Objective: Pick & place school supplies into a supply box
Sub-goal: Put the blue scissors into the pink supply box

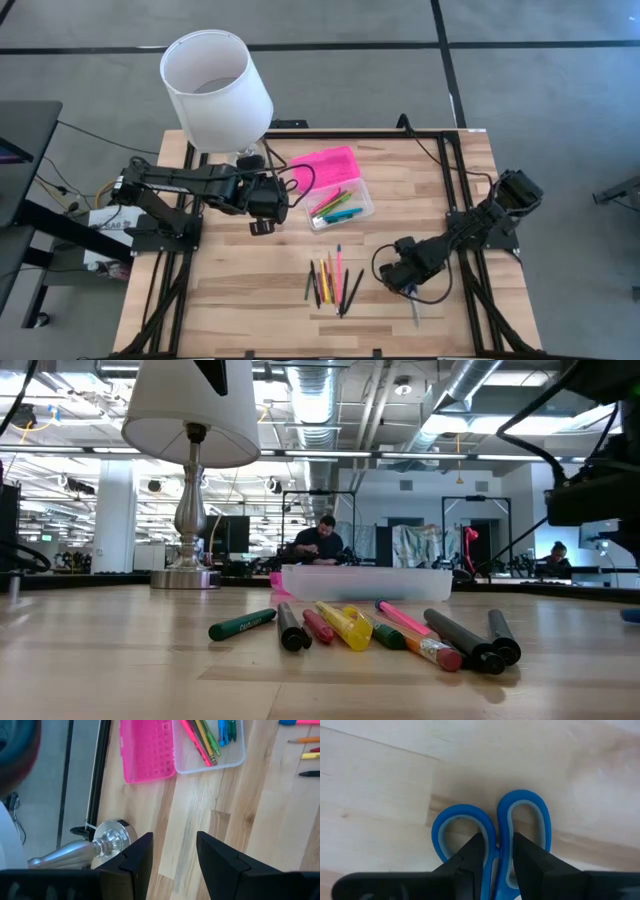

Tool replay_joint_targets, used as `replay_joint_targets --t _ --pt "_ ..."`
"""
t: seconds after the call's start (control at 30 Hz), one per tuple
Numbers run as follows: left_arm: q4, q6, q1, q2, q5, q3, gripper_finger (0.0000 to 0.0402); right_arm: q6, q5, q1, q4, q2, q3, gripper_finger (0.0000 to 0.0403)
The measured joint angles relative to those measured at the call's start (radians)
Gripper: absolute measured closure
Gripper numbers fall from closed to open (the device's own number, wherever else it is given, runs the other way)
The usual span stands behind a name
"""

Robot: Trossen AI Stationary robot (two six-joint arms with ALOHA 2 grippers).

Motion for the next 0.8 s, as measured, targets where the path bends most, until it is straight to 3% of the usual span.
replay_joint_targets --t 0.6,0.8 --pt "-0.001 -0.233 -0.051 0.0 -0.043 0.0 0.0255 -0.357 0.053 -0.053 0.002 -0.002 0.001 0.033" --pt "-0.001 -0.347 -0.075 0.0 -0.054 0.0 0.0255 -0.461 0.135 -0.056 0.002 0.001 0.012 0.0331"
